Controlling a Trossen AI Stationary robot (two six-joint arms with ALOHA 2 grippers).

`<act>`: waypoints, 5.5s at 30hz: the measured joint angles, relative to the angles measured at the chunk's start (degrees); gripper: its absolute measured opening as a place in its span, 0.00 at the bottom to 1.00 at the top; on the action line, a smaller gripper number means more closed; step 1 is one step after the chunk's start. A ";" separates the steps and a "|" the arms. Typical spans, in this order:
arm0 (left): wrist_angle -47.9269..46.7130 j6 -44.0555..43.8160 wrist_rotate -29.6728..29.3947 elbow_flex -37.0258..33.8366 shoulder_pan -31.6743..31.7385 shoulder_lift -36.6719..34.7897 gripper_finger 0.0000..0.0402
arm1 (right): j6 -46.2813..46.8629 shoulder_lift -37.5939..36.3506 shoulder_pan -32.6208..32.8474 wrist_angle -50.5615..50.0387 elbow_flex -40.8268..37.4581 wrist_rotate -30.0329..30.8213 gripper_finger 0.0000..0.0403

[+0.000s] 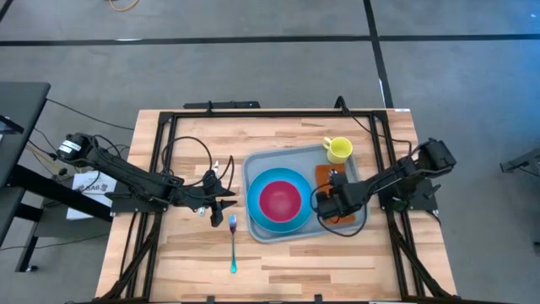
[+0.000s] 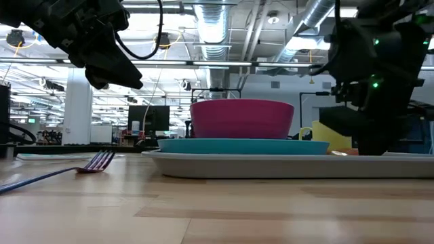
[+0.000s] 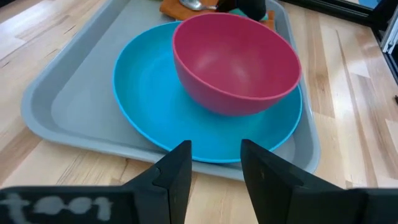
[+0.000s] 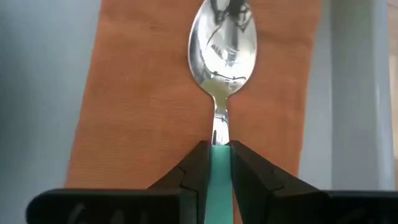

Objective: Set up tray
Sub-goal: Put the green spoon on the brown napkin to the right of the blue plate, then put the blue fork on the brown napkin to the left of the green spoon

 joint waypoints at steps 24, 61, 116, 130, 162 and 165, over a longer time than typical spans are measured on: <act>0.03 -1.10 2.86 0.00 -0.02 0.00 0.31 | -11.56 -8.08 -0.42 -2.91 5.57 -1.66 0.42; -0.84 7.28 33.97 0.00 11.78 18.21 0.31 | -23.96 -10.66 1.97 3.98 11.39 2.83 0.50; -26.11 15.20 19.38 37.21 1.33 20.76 0.00 | -39.07 -9.37 14.41 37.62 11.37 12.73 0.52; -24.93 20.54 13.84 41.70 1.86 21.00 0.00 | -52.01 0.53 8.37 65.18 11.34 -0.54 0.51; -20.87 24.17 12.69 41.72 1.98 20.96 0.00 | -55.50 2.63 2.71 68.65 11.37 -10.56 0.13; -22.05 24.56 12.70 41.72 1.97 20.96 0.00 | -55.53 2.61 2.71 68.41 11.37 -10.68 0.06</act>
